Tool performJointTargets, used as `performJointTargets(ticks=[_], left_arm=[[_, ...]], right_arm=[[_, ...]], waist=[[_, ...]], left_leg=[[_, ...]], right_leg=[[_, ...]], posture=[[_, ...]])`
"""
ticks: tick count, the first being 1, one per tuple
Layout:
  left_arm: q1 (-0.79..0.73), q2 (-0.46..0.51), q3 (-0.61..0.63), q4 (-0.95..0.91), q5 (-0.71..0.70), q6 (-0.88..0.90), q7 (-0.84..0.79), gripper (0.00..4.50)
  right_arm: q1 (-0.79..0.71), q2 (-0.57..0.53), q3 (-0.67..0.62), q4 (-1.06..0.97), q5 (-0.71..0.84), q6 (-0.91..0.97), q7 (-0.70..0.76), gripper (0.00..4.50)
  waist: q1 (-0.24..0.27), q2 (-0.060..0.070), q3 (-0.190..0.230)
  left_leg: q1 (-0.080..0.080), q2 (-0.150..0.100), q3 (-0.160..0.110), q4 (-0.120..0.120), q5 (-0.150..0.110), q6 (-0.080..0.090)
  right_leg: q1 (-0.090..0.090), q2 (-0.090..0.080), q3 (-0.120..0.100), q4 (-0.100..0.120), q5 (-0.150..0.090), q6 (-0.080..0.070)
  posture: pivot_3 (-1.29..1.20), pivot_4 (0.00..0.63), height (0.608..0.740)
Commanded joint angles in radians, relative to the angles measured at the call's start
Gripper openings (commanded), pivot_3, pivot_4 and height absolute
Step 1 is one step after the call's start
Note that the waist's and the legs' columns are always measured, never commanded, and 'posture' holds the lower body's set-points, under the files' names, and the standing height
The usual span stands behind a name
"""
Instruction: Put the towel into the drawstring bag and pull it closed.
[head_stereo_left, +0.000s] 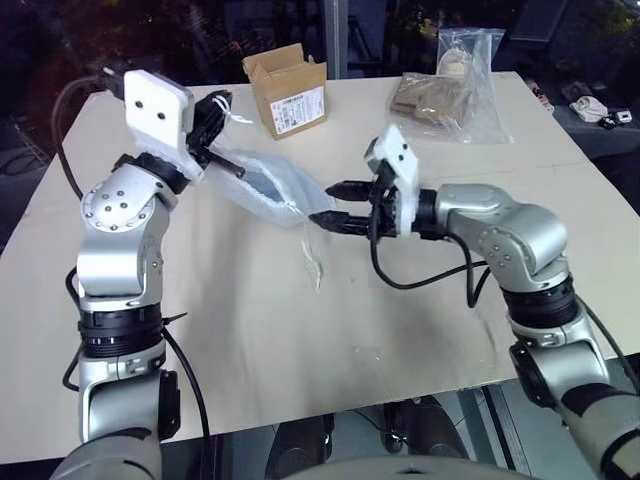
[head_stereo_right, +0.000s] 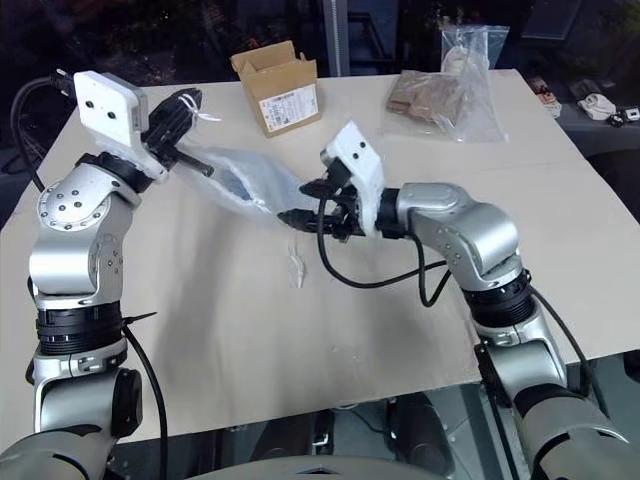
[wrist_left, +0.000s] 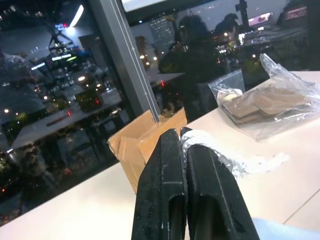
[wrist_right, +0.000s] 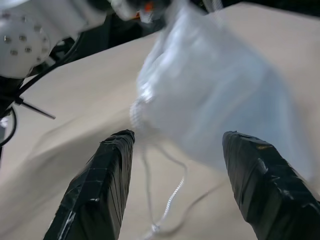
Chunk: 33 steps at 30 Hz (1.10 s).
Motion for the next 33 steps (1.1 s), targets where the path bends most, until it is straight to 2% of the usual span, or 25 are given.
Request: performJointTargets(ticks=[1,6,9,10,14,18,22,29,33], left_arm=[[-0.026,0.014,0.0,-0.022,-0.002,-0.012,-0.008,0.0],[-0.03,0.014,-0.003,-0.021,0.001,-0.011,-0.015,0.0],[-0.03,0.014,-0.005,-0.021,0.003,-0.009,-0.018,0.0],[-0.031,0.015,-0.004,-0.02,0.003,-0.009,-0.018,0.0],[-0.034,0.02,0.0,-0.012,0.004,-0.01,-0.019,0.0],[-0.033,0.019,0.0,-0.011,0.004,-0.009,-0.016,0.0],[-0.035,0.011,0.003,0.012,0.006,-0.002,-0.001,0.0],[-0.04,-0.015,0.062,0.107,0.008,0.049,0.114,0.0],[-0.048,-0.024,0.102,0.169,0.014,0.086,0.199,0.0]], right_arm=[[0.012,0.033,0.016,0.015,-0.005,-0.03,-0.004,3.01],[0.037,0.106,0.079,0.163,-0.066,-0.159,0.024,3.01],[0.05,0.139,0.066,0.233,-0.069,-0.26,0.075,2.33],[0.06,0.137,0.061,0.231,-0.053,-0.263,0.102,1.98],[0.103,0.107,0.056,0.173,-0.015,-0.265,0.185,0.14],[0.137,0.088,0.009,0.093,0.084,-0.22,0.235,0.06],[0.15,0.117,-0.154,-0.017,0.333,-0.135,0.228,0.06],[0.016,0.199,-0.508,-0.012,0.739,-0.19,-0.044,0.06],[-0.068,0.218,-0.649,0.035,0.894,-0.291,-0.201,0.06]], waist=[[0.002,0.0,0.0],[0.0,0.0,0.0],[0.0,0.0,0.0],[0.001,0.0,0.0],[0.002,0.0,0.0],[0.001,0.0,0.0],[0.002,0.0,0.0],[0.002,0.0,0.0],[0.001,0.0,0.0]], left_leg=[[0.0,0.0,0.0,0.0,0.0,0.0],[0.0,0.0,0.0,0.0,0.002,-0.003],[0.0,-0.001,0.0,0.0,0.002,-0.003],[0.0,0.0,0.0,0.0,0.002,-0.003],[-0.001,0.0,0.0,0.0,0.002,-0.003],[-0.001,0.0,0.0,0.0,0.002,-0.003],[0.0,0.0,-0.001,0.0,0.002,-0.003],[0.001,0.0,-0.001,0.0,0.001,-0.003],[0.001,0.0,-0.001,0.0,0.002,-0.003]], right_leg=[[0.0,0.0,0.0,0.0,0.0,0.0],[0.0,0.0,0.0,-0.001,0.0,0.0],[0.0,0.0,0.0,-0.001,0.0,0.0],[0.0,0.0,0.0,-0.001,0.0,0.0],[0.0,0.0,0.0,-0.001,0.0,0.0],[0.0,0.0,0.0,-0.001,0.0,0.0],[0.0,0.0,-0.001,0.0,0.0,0.0],[0.0,0.0,0.0,0.001,0.0,0.0],[0.0,0.0,0.0,0.002,0.0,0.0]], posture=[[0.0,0.15,0.74],[0.0,0.15,0.74],[0.0,0.15,0.74],[0.0,0.15,0.74],[0.0,0.15,0.74],[0.0,0.15,0.74],[0.0,0.15,0.74],[0.0,0.15,0.74],[0.0,0.15,0.74]])
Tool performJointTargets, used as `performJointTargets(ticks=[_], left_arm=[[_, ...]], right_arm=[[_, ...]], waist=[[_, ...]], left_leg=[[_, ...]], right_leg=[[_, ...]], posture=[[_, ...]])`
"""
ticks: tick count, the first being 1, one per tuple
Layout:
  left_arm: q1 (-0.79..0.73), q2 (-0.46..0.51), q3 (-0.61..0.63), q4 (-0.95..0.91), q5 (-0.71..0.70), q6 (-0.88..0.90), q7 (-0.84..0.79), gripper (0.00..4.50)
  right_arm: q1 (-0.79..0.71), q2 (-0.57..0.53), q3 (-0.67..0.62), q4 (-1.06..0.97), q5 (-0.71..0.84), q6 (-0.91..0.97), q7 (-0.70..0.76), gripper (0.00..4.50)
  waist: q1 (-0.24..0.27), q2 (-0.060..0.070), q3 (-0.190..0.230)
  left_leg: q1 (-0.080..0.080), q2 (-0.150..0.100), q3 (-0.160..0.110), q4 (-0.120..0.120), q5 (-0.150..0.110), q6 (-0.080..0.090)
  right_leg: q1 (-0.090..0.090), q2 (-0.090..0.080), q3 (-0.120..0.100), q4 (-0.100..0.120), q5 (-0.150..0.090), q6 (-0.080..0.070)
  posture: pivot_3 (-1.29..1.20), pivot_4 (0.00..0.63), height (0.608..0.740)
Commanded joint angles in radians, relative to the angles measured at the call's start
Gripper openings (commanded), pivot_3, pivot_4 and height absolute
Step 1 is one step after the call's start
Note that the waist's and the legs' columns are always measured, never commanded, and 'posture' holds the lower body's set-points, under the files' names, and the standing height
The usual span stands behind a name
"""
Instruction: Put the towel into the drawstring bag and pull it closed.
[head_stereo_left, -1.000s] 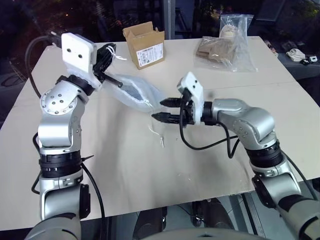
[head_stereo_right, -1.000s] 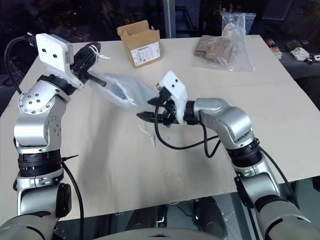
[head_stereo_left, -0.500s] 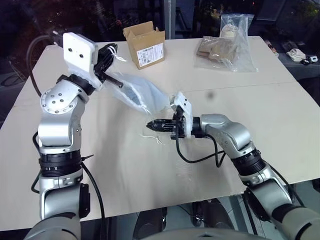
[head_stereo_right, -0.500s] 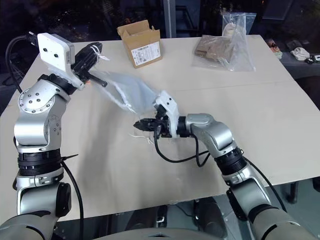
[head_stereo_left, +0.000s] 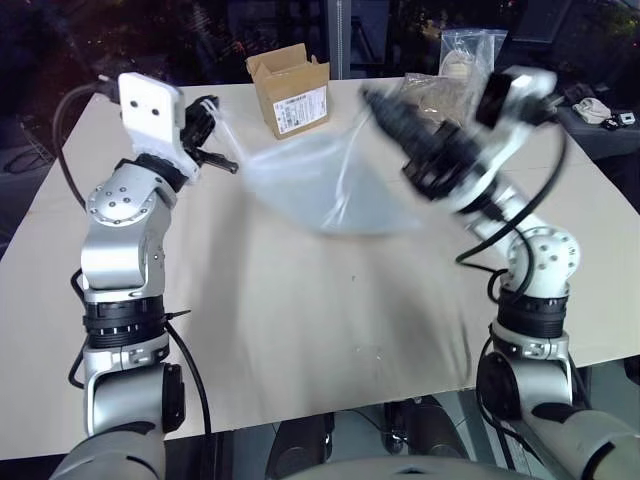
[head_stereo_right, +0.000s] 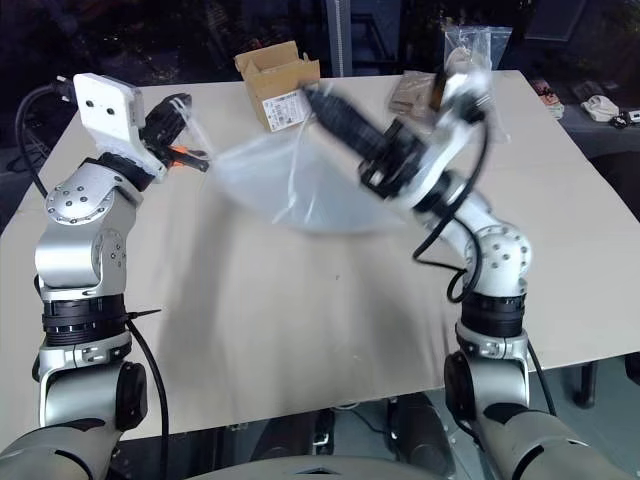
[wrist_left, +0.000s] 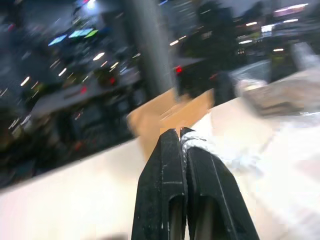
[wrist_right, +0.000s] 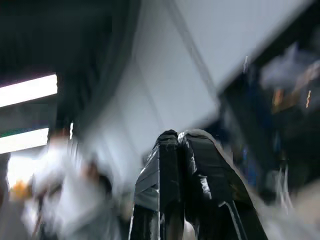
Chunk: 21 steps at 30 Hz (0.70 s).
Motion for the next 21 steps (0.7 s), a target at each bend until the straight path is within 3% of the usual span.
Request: performJointTargets(ticks=[1,6,12,17,21], left_arm=[[-0.025,-0.007,0.072,0.033,0.001,0.038,0.096,0.0],[-0.035,-0.03,0.205,0.142,-0.023,0.121,0.267,0.0],[-0.05,-0.008,0.251,0.196,-0.038,0.13,0.336,0.0],[-0.074,0.007,0.226,0.219,-0.051,0.09,0.313,0.0],[-0.124,-0.024,0.144,0.148,-0.134,0.065,0.148,0.0]], right_arm=[[-0.067,0.012,-0.138,0.018,0.16,-0.121,-0.138,0.06],[-0.103,-0.057,-0.296,0.114,0.207,-0.265,-0.258,0.06],[-0.113,-0.19,-0.402,0.218,0.228,-0.343,-0.31,0.06],[-0.12,-0.285,-0.406,0.296,0.199,-0.343,-0.273,0.06],[-0.128,-0.383,-0.332,0.383,0.131,-0.264,-0.186,0.06]], waist=[[-0.001,0.0,0.0],[-0.001,0.0,0.0],[0.001,0.0,0.0],[-0.001,0.0,0.0],[0.0,0.0,0.0]], left_leg=[[0.0,0.0,0.0,0.0,0.0,0.0],[0.0,0.0,0.002,0.0,0.0,0.0],[-0.001,0.0,0.001,-0.001,0.0,0.0],[-0.001,0.0,0.002,-0.001,0.0,0.0],[-0.001,0.0,0.003,-0.001,-0.002,0.003]], right_leg=[[0.0,0.0,0.0,0.0,0.0,0.0],[0.0,-0.001,0.001,-0.001,0.0,0.0],[0.0,-0.002,0.0,-0.001,0.0,0.0],[0.0,-0.002,0.001,-0.002,0.0,0.0],[0.0,-0.002,0.001,-0.002,0.0,0.0]], posture=[[0.0,0.15,0.74],[0.0,0.15,0.74],[0.0,0.15,0.74],[0.0,0.15,0.74],[0.0,0.15,0.74]])
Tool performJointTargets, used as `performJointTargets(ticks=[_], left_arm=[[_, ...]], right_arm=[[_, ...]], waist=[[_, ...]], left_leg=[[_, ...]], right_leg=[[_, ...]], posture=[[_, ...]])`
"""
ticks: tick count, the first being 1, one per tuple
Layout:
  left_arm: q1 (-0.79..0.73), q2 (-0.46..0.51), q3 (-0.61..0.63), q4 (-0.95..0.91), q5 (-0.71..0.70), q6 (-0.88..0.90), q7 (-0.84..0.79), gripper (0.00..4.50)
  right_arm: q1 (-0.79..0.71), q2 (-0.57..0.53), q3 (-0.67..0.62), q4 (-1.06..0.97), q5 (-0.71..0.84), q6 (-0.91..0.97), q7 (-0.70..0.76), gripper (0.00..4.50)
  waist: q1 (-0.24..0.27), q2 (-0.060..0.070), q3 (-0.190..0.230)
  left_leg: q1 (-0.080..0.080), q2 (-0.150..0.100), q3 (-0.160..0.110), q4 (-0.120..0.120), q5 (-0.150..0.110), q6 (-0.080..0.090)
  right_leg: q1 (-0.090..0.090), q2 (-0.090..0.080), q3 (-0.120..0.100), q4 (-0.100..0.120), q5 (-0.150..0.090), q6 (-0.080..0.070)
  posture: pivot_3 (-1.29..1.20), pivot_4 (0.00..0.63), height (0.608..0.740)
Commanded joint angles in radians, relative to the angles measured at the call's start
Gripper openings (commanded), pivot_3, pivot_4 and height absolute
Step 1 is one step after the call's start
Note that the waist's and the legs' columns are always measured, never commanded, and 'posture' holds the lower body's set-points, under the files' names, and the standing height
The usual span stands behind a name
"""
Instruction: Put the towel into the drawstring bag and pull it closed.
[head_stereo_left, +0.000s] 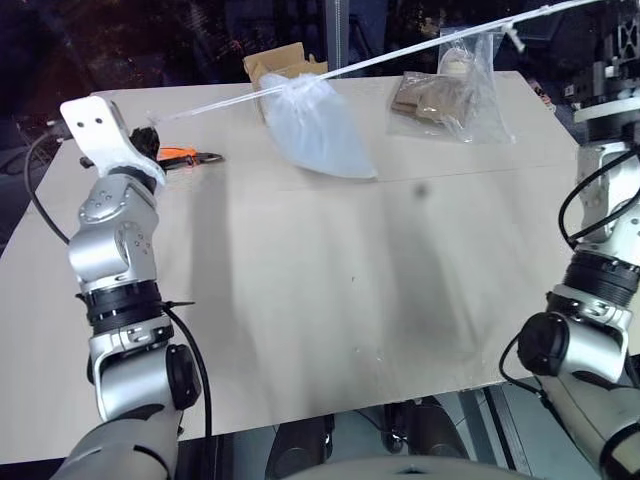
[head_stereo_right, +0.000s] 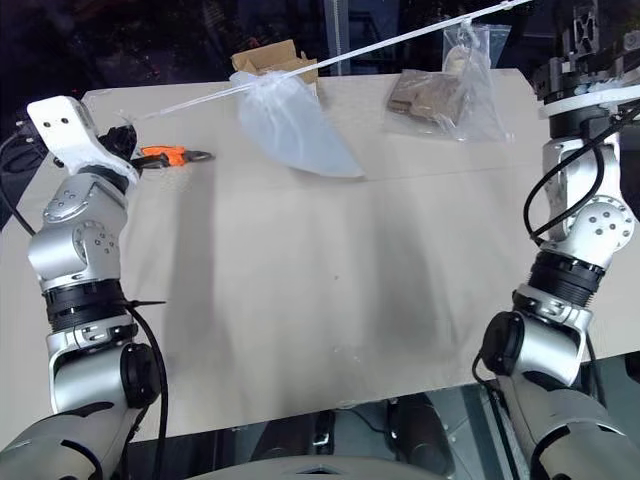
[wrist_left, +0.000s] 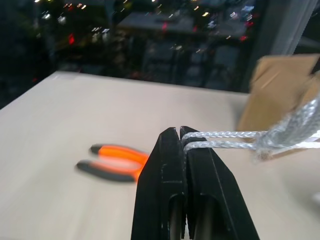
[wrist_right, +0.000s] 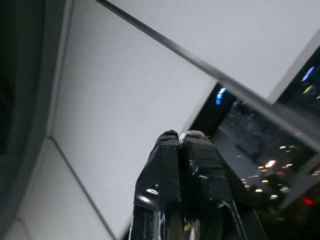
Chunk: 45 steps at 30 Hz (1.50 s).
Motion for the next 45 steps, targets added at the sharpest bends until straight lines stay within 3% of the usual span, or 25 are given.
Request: performJointTargets(ticks=[1,5,9,13,16,17,20,25,26,27,31,35,40,45], left_arm=[[-0.007,0.021,-0.029,-0.083,-0.058,-0.009,-0.129,0.0],[0.208,0.076,-0.166,-0.321,-0.094,0.024,-0.362,0.0],[0.456,0.08,-0.243,-0.472,-0.088,0.011,-0.442,0.0],[0.495,0.02,-0.294,-0.46,-0.06,-0.021,-0.425,0.0],[0.473,-0.008,-0.334,-0.4,-0.039,-0.025,-0.445,0.0],[0.475,-0.003,-0.341,-0.386,-0.03,-0.039,-0.463,0.27],[0.507,0.022,-0.352,-0.363,-0.016,-0.072,-0.52,1.27],[0.63,0.09,-0.273,-0.408,-0.053,-0.067,-0.597,3.75],[0.674,0.108,-0.245,-0.426,-0.074,-0.071,-0.626,4.11],[0.723,0.124,-0.211,-0.447,-0.1,-0.076,-0.661,4.19],[0.89,0.155,-0.086,-0.498,-0.176,-0.101,-0.754,4.19],[0.99,0.136,0.019,-0.537,-0.23,-0.091,-0.743,4.19],[1.042,0.096,0.091,-0.596,-0.287,-0.064,-0.684,4.19],[1.018,0.093,0.127,-0.604,-0.33,-0.027,-0.636,4.19]], right_arm=[[-0.014,-0.106,0.011,-0.007,-0.059,0.033,0.099,0.06],[0.232,-0.269,0.289,-0.248,-0.256,0.199,0.292,0.06],[0.516,-0.382,0.517,-0.538,-0.445,0.222,0.372,0.06],[0.599,-0.366,0.666,-0.579,-0.651,0.155,0.358,0.06],[0.561,-0.332,0.813,-0.465,-0.926,0.048,0.292,0.06],[0.552,-0.32,0.828,-0.431,-0.978,0.02,0.279,0.33],[0.562,-0.309,0.821,-0.383,-1.041,-0.041,0.305,1.41],[0.654,-0.356,0.732,-0.436,-1.056,-0.131,0.38,3.9],[0.686,-0.369,0.707,-0.466,-1.036,-0.131,0.401,4.29],[0.726,-0.385,0.677,-0.498,-1.018,-0.139,0.423,4.46],[0.884,-0.418,0.552,-0.609,-0.971,-0.164,0.468,4.46],[1.032,-0.378,0.418,-0.695,-1.0,-0.235,0.407,4.46],[1.167,-0.328,0.387,-0.741,-1.052,-0.297,0.378,4.46],[1.204,-0.305,0.381,-0.743,-1.075,-0.342,0.381,4.46]], waist=[[0.001,0.0,0.0],[-0.002,0.001,-0.002],[-0.005,0.003,-0.002],[0.009,0.003,-0.001],[0.016,0.003,-0.001],[0.017,0.003,-0.002],[0.019,0.003,-0.002],[0.024,0.003,-0.002],[0.023,0.003,-0.002],[0.023,0.003,-0.002],[0.026,0.003,-0.001],[0.028,0.003,-0.002],[0.027,0.003,-0.004],[0.025,0.004,-0.005]], left_leg=[[0.0,0.0,0.0,0.0,0.0,0.0],[0.0,0.001,0.001,-0.002,0.001,-0.002],[0.001,0.001,0.005,-0.004,0.001,-0.002],[-0.002,0.0,0.004,-0.001,-0.003,0.005],[0.002,0.0,0.0,0.003,-0.003,0.007],[0.002,0.0,0.0,0.003,-0.002,0.008],[0.002,0.0,0.002,0.004,0.001,0.01],[-0.001,-0.001,0.002,0.001,0.003,0.004],[-0.001,-0.001,0.002,0.0,0.002,0.003],[-0.001,-0.001,0.002,0.0,0.001,0.001],[-0.002,0.0,0.001,0.0,-0.003,0.001],[0.0,-0.001,0.002,0.001,-0.008,0.009],[0.002,0.0,0.001,0.004,-0.008,0.007],[0.003,0.002,0.002,0.005,-0.007,0.007]], right_leg=[[0.0,0.0,0.0,0.0,0.0,0.0],[0.0,0.0,0.001,-0.001,0.0,0.001],[-0.001,-0.002,0.005,-0.004,-0.001,0.002],[-0.004,-0.001,0.004,-0.005,-0.002,0.002],[0.005,0.0,0.001,-0.009,-0.005,0.001],[0.005,0.0,0.001,-0.01,-0.005,0.001],[0.005,-0.001,0.001,-0.01,-0.004,0.0],[0.002,-0.001,0.002,-0.011,0.005,0.001],[0.002,-0.001,0.002,-0.011,0.005,0.002],[0.001,-0.001,0.002,-0.011,0.003,0.004],[0.001,-0.001,0.001,-0.012,-0.001,0.006],[0.003,-0.003,0.001,-0.012,-0.005,0.005],[0.005,-0.005,0.0,-0.012,-0.006,0.006],[0.005,-0.004,0.0,-0.011,-0.005,0.005]], posture=[[0.0,0.15,0.74],[0.0,0.15,0.74],[0.0,0.15,0.74],[0.0,0.15,0.74],[0.0,0.15,0.74],[0.0,0.15,0.74],[0.0,0.15,0.74],[0.0,0.15,0.74],[0.0,0.15,0.74],[0.0,0.15,0.74],[0.0,0.15,0.74],[0.0,0.15,0.74],[0.0,0.15,0.74],[0.0,0.15,0.74]])
